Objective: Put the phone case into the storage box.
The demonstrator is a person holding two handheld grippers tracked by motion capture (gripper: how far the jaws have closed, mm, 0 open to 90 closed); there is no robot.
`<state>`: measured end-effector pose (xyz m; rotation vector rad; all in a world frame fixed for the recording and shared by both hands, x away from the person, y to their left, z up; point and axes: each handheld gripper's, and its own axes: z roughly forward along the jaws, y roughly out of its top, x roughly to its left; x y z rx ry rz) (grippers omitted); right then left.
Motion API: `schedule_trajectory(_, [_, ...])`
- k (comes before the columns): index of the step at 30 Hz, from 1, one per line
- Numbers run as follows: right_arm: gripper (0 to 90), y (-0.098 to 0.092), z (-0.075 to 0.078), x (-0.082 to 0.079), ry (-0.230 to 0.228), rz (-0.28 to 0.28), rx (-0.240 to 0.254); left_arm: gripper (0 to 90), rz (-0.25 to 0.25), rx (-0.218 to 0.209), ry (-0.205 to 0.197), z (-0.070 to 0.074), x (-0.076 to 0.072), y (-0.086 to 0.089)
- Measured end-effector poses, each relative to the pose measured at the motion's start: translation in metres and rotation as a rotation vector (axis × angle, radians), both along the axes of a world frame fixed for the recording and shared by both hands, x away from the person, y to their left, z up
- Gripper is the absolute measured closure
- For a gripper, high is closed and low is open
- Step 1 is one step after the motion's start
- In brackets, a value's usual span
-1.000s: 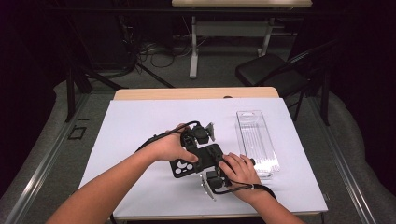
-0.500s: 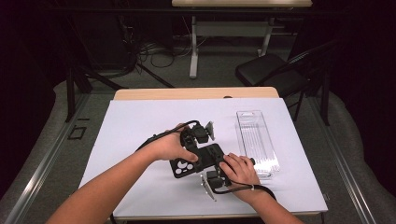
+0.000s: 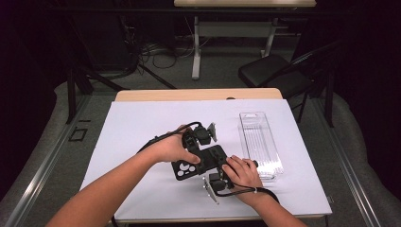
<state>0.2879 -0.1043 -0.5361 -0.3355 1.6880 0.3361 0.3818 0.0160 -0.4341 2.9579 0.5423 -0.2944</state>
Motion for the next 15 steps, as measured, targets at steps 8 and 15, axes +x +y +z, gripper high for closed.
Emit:
schedule_trajectory(8, [88.5, -0.0009, 0.0009, -0.0004, 0.000, 0.002, 0.004, 13.9, 0.007, -0.005, -0.009, 0.0017, -0.0018, 0.0000])
schedule_trajectory(15, [88.5, -0.0007, 0.0007, -0.0004, 0.005, 0.001, 0.001, 13.1, 0.012, -0.010, -0.019, 0.0029, -0.0029, 0.0011])
